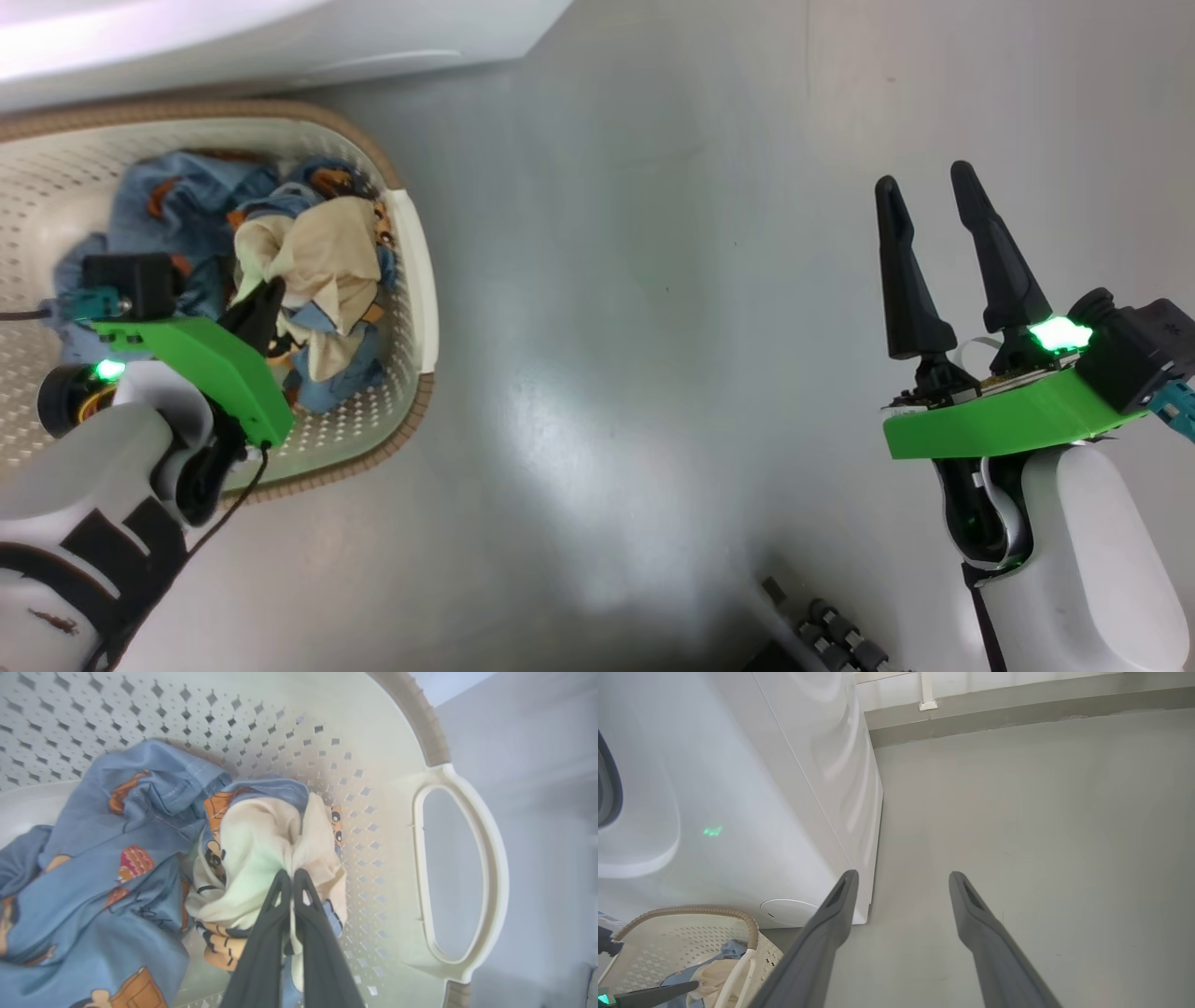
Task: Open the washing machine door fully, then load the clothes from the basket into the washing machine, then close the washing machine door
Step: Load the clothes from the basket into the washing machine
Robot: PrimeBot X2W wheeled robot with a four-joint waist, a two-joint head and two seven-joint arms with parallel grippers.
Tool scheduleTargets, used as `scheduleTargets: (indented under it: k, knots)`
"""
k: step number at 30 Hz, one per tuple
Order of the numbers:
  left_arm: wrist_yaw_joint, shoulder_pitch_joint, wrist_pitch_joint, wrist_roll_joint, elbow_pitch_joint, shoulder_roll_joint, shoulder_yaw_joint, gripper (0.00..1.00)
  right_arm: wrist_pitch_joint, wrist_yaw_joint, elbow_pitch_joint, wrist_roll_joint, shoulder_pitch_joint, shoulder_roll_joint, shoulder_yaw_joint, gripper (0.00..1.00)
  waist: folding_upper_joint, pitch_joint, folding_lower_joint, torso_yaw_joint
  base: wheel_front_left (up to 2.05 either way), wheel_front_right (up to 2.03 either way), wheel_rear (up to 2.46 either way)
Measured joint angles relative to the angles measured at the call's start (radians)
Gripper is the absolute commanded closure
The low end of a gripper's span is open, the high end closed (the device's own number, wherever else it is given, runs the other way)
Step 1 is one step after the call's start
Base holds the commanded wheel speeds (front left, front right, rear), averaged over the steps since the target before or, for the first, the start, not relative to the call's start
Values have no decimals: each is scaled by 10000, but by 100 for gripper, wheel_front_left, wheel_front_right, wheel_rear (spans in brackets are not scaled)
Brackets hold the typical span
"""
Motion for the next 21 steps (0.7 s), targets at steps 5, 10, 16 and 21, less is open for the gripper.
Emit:
scheduleTargets:
  k: [5, 10, 16, 21]
  knots:
    - [0, 382, -4, 255, -125, -4, 1064, 100, 0, 0, 272, 15, 3, 0, -46, 0, 0, -497, 0, 181, 0, 0, 0]
    - [0, 1360, -2, 1014, -247, -201, 2050, 100, 0, 0, 598, 111, 56, -40, -69, 0, 0, -1133, 0, 387, 0, 0, 0]
    - [0, 2252, -2, 1825, -495, -472, 3206, 100, 0, 0, 941, 213, 456, -209, -82, 0, 0, -1885, 0, 617, 0, 0, 0]
    - [0, 3123, -2, 2755, -612, -759, 4360, 100, 0, 0, 1260, 282, 940, -408, -90, 0, 0, -2699, 0, 855, 0, 0, 0]
